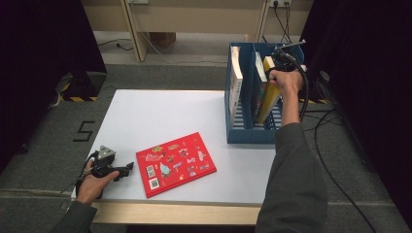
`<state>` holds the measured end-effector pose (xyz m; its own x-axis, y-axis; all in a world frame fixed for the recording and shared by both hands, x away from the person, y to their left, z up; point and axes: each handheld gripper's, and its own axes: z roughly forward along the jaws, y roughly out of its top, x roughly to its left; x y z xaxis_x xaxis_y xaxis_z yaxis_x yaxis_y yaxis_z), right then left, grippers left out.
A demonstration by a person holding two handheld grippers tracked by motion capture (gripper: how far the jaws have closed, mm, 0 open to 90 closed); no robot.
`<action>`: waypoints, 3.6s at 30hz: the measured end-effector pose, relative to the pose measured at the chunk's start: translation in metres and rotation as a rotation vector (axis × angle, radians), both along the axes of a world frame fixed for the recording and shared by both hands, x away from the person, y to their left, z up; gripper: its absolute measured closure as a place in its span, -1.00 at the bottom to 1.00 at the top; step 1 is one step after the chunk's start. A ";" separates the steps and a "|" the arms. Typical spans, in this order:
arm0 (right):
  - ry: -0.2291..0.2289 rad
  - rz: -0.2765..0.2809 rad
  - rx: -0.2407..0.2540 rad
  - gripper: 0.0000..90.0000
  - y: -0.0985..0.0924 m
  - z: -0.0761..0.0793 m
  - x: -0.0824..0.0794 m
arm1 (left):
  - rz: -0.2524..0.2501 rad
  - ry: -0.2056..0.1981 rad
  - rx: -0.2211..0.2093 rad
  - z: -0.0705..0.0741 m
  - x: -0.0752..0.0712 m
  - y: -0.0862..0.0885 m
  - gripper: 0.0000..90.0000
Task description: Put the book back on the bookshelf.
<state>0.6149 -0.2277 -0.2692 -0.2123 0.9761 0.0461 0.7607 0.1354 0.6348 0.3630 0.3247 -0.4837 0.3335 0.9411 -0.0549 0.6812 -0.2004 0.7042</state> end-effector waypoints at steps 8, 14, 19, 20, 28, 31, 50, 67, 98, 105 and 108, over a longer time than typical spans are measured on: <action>-0.041 -0.005 0.063 0.56 0.000 -0.004 0.001 | -0.003 0.000 0.004 0.000 0.000 0.000 -0.68; -0.048 0.013 0.084 0.48 -0.005 0.003 -0.006 | -0.003 -0.003 0.004 0.000 0.000 0.000 -0.68; -0.052 0.021 0.107 0.44 -0.012 0.005 -0.017 | -0.002 -0.003 0.005 0.000 0.000 0.000 -0.68; -0.052 0.021 0.107 0.44 -0.012 0.005 -0.017 | -0.002 -0.003 0.005 0.000 0.000 -0.001 -0.68; -0.086 0.046 0.137 0.34 -0.025 0.015 -0.040 | -0.002 -0.003 0.006 0.000 0.000 -0.001 -0.68; -0.095 0.045 0.129 0.28 -0.029 0.017 -0.046 | -0.002 -0.004 0.006 0.000 0.000 -0.001 -0.68; -0.026 0.018 0.110 0.07 -0.040 -0.023 -0.048 | -0.002 -0.002 0.004 0.000 0.000 0.000 -0.68; -0.022 0.043 0.125 -0.01 -0.036 -0.030 -0.052 | -0.001 -0.005 0.004 0.000 0.000 -0.001 -0.68; -0.093 0.134 0.153 -0.31 -0.031 -0.028 -0.111 | -0.003 -0.004 0.006 0.000 0.000 0.000 -0.68; -0.118 0.162 0.155 -0.40 -0.022 -0.030 -0.124 | -0.006 -0.004 0.009 0.000 -0.001 -0.001 -0.68; -0.118 0.187 0.156 -0.40 -0.017 -0.032 -0.131 | -0.006 -0.003 0.008 0.000 0.000 0.000 -0.68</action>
